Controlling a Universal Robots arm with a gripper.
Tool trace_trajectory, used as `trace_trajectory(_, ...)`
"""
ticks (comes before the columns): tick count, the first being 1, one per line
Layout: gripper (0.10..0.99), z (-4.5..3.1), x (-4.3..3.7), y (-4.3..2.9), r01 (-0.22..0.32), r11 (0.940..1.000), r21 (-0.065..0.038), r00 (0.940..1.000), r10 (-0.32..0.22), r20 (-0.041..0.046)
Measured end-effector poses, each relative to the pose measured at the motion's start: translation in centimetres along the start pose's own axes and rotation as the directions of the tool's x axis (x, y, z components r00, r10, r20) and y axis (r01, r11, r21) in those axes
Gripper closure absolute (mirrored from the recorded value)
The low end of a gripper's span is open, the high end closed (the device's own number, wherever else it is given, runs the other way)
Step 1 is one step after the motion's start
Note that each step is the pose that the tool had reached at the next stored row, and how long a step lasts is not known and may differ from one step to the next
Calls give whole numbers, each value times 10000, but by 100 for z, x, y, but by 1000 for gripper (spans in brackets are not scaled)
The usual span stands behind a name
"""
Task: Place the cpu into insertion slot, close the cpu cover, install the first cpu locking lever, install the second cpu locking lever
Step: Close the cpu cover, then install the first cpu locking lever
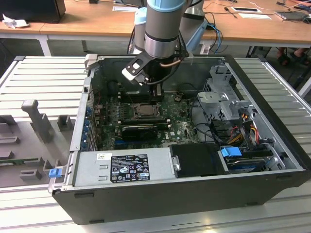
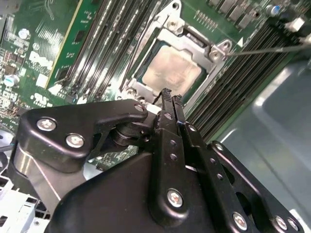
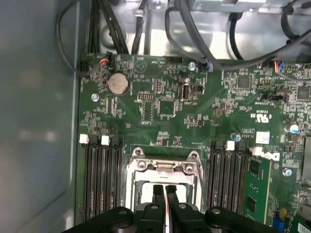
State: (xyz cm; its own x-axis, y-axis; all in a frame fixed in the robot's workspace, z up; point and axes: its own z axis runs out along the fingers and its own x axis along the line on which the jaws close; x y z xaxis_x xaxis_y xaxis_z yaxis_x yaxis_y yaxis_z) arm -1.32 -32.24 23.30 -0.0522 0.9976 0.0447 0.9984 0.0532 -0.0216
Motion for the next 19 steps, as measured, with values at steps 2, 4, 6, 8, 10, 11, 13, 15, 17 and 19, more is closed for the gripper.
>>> trace_trajectory(2,929,2,3,-47,23,10000,0,10000,-23,-2)
trace_trajectory(4,929,3,7,-105,44,10000,2,10000,-44,0)
trace_trajectory(6,929,3,9,-132,46,10000,2,10000,-46,0)
trace_trajectory(8,929,4,9,-142,48,10000,2,10000,-48,0)
trace_trajectory(10,929,4,10,-150,46,10000,2,10000,-46,0)
trace_trajectory(11,929,4,10,-155,46,10000,2,10000,-46,-1)
trace_trajectory(13,929,4,11,-163,46,10000,2,10000,-46,0)
trace_trajectory(15,929,4,10,-164,48,10000,2,10000,-48,-1)
trace_trajectory(17,929,-5,11,-167,46,10000,3,10000,-46,0)
trace_trajectory(19,929,-24,12,-167,46,10000,2,10000,-46,-1)
